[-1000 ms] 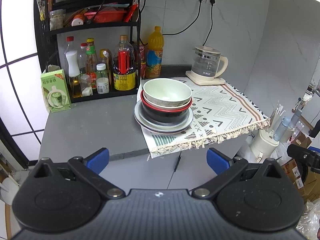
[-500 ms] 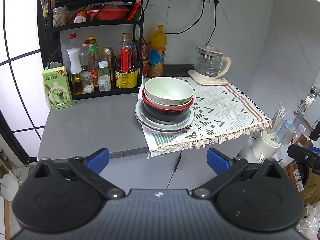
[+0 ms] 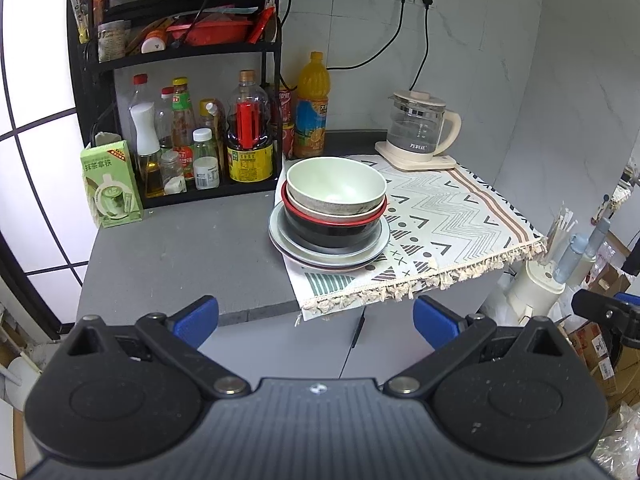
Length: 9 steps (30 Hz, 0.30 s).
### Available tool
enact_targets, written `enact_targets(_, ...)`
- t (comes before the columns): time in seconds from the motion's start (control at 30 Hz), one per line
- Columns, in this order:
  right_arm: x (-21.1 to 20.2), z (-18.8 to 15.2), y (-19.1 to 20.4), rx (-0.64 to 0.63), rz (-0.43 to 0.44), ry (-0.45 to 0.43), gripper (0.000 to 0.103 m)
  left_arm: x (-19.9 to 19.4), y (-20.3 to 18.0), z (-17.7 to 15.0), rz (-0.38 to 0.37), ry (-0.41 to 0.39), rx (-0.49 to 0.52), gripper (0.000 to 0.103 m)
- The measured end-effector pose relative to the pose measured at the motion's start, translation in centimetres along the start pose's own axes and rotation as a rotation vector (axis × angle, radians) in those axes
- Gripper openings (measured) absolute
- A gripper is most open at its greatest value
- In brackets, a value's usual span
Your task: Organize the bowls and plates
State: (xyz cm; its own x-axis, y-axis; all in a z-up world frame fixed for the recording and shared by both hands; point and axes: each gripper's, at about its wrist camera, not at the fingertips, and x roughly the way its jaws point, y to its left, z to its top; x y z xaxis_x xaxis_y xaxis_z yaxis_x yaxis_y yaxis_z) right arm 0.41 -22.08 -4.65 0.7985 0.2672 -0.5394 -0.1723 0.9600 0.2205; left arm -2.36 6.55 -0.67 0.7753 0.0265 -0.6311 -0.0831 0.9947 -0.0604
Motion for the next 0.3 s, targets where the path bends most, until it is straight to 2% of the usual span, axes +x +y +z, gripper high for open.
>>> enact_targets(0.3,0.86,0.32,-0.20,-0.002,0.002,0.019,0.103,0.93,0.25,0.29,0.001,0.013,-0.020,0.102)
